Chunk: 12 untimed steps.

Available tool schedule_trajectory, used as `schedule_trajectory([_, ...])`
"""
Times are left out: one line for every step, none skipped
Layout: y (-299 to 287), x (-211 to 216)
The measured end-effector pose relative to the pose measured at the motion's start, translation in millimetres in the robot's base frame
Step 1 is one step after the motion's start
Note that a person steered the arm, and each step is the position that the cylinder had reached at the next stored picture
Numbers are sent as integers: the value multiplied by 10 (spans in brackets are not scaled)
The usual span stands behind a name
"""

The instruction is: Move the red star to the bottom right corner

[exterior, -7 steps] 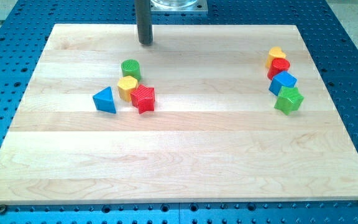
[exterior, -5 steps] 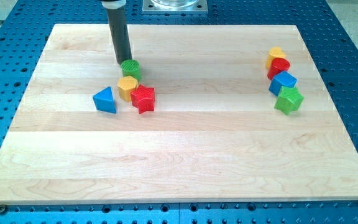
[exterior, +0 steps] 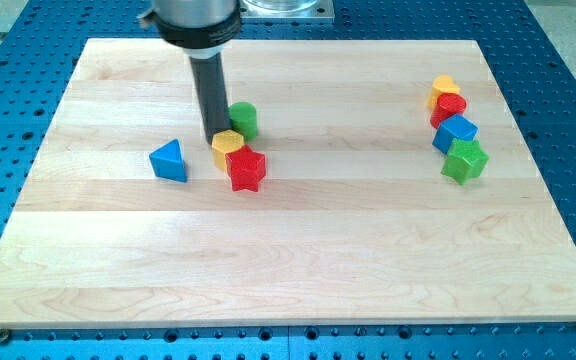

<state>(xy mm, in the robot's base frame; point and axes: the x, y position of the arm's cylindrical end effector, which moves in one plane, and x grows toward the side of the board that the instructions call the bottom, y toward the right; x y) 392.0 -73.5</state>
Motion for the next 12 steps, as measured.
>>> schedule_trajectory([96, 69])
schedule_trajectory([96, 213])
schedule_trajectory([96, 215])
schedule_trajectory([96, 309])
schedule_trajectory([-99, 309])
schedule_trajectory([-148, 336])
schedule_trajectory([-118, 548])
schedule_trajectory([88, 757])
schedule_trajectory([442, 828])
schedule_trajectory([840, 828])
schedule_trajectory([1084, 828])
schedule_trajectory([1030, 674])
